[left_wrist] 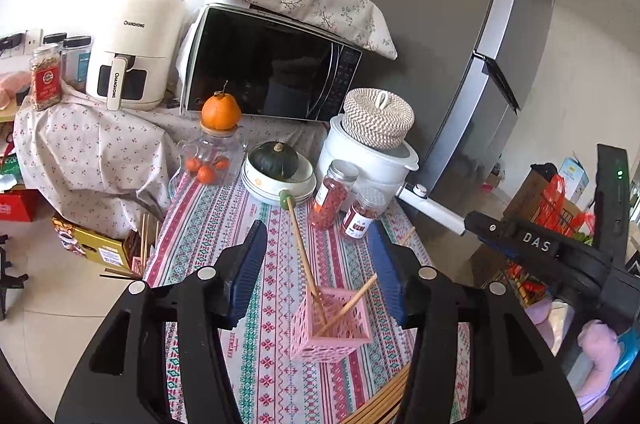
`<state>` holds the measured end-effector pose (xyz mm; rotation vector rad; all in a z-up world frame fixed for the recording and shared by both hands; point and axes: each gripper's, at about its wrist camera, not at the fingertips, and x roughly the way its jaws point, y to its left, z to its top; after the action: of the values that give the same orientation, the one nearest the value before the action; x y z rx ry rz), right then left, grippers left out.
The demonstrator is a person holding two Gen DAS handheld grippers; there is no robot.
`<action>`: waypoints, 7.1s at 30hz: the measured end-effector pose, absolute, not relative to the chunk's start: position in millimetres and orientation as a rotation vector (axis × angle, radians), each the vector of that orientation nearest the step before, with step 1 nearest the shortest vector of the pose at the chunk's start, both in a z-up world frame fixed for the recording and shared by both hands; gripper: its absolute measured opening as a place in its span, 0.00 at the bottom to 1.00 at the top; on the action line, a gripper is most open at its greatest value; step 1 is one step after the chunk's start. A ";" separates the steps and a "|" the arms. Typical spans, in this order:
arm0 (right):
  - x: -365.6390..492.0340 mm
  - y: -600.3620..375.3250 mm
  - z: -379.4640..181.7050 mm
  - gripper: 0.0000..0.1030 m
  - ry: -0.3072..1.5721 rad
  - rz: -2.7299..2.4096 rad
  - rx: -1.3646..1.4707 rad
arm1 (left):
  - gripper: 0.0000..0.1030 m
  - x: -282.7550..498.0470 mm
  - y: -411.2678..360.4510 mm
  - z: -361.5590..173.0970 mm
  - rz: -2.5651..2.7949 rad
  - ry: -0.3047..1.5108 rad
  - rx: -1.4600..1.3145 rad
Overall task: Organize utensils
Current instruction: 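Lower both held chopsticks into the pink holder and open both tools, then move the left tool back to the pile and grasp another chopstick, then lift the chopstick upright with the left tool while the right tool grasps another chopstick, then insert both held chopsticks into the pink holder and open both tools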
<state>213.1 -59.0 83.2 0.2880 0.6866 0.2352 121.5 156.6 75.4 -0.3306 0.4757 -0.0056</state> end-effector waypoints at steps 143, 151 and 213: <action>226.6 -183.3 -144.4 0.09 1.159 -0.128 0.565 | 0.07 76.6 67.8 26.5 -0.355 0.604 -0.147; 201.0 -192.8 -105.9 0.06 0.998 -0.022 0.612 | 0.07 71.2 76.0 30.7 -0.328 0.584 -0.150; 198.6 -82.6 118.0 0.05 0.519 0.291 0.406 | 0.28 102.4 165.1 94.4 0.049 0.324 -0.310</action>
<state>198.6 -82.6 118.0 0.4064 0.5186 0.2906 102.4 165.1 94.4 -0.3098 0.3236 0.0493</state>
